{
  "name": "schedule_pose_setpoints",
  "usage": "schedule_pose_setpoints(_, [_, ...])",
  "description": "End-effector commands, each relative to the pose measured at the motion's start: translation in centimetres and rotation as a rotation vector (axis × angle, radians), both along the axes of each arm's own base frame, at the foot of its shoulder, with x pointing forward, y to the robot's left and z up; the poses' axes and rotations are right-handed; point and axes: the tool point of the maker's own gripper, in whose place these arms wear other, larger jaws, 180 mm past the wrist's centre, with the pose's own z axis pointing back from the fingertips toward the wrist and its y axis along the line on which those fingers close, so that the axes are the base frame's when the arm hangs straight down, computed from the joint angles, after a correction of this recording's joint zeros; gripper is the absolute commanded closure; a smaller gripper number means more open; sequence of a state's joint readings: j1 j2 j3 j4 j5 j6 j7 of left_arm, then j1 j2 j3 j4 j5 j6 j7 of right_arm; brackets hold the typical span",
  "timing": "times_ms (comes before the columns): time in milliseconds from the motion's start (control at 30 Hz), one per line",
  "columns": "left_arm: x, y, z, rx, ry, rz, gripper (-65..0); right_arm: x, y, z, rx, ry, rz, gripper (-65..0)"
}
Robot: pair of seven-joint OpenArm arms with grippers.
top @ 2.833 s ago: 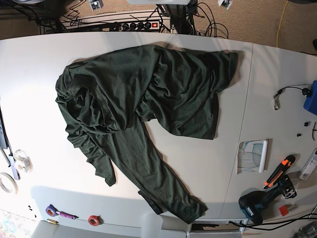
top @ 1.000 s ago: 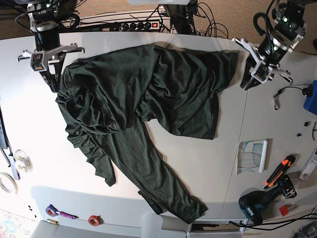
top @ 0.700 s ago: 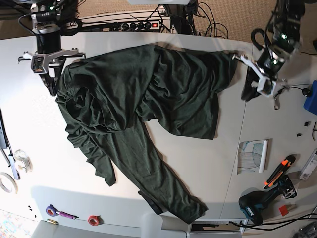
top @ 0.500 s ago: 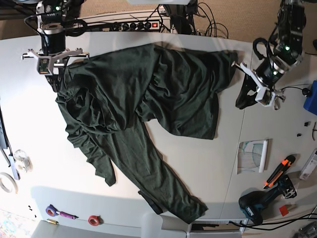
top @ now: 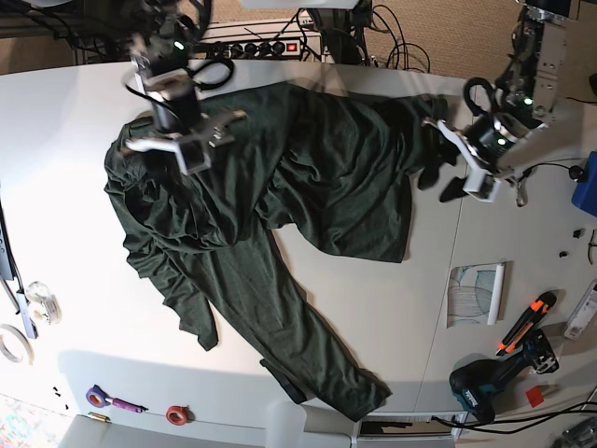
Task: Layout the t-shirt on the table in an organized manner, then fold the t-shirt properly
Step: 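Lower both grippers onto the green shirt and grasp its edges, then drag the grasped shirt edges apart to spread the shirt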
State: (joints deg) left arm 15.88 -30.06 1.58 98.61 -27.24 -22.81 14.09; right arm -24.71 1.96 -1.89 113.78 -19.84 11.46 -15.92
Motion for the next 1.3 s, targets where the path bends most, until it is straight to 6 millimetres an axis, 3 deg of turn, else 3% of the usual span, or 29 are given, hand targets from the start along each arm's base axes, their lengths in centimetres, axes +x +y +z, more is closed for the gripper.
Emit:
schedule_pose_setpoints(0, [0.5, -0.3, 1.1, 0.003, -0.044, -0.020, -27.5, 1.0, 0.0, 0.7, 0.011, -0.045, -0.015, -34.2])
schedule_pose_setpoints(133, [-0.1, -1.2, 0.5, 0.013, -0.032, -0.053, -27.5, 3.6, 0.5, -1.9, 0.067, -0.004, -0.047, -34.2])
schedule_pose_setpoints(267, [0.0, -0.9, 0.3, 0.025, -0.022, -0.036, -27.5, 5.8, 1.6, -4.2, 0.133, 0.048, -0.067, -34.2])
schedule_pose_setpoints(467, [0.4, -0.2, 0.0, 0.045, -0.019, 0.006, -27.5, 8.4, 1.2, -5.5, 0.144, 0.101, -0.123, -34.2])
schedule_pose_setpoints(633, [0.4, -0.2, 0.1, 0.044, -0.020, 0.006, -27.5, 9.3, 0.2, -6.0, 0.139, 0.115, -0.186, -33.5])
schedule_pose_setpoints(667, [0.4, -0.2, 0.1, 0.044, -0.020, 0.006, -27.5, 9.3, 0.1, -6.0, 0.138, 0.116, -0.191, -30.3])
schedule_pose_setpoints(800, [0.4, -0.2, 0.1, 0.045, -0.021, 0.007, -27.5, 9.2, -0.1, -6.2, 0.126, 0.132, -0.197, -0.8])
schedule_pose_setpoints(900, [0.5, -0.2, 0.1, 0.045, -0.022, 0.007, -27.5, 9.4, -0.7, -4.3, 0.076, 0.099, -0.209, 0.0])
schedule_pose_setpoints(1033, [0.5, -0.2, 0.1, 0.045, -0.021, 0.007, -27.5, 8.7, -1.4, 1.4, 0.075, -0.024, -0.231, 0.0])
schedule_pose_setpoints(1167, [0.5, -0.2, 0.1, 0.045, -0.022, 0.007, -27.5, 6.1, -2.2, 6.2, 0.080, -0.109, -0.254, 0.0])
schedule_pose_setpoints(1267, [0.7, -0.2, 0.3, 0.045, -0.027, 0.007, -27.5, 3.7, -2.5, 8.0, 0.077, -0.124, -0.267, 0.0])
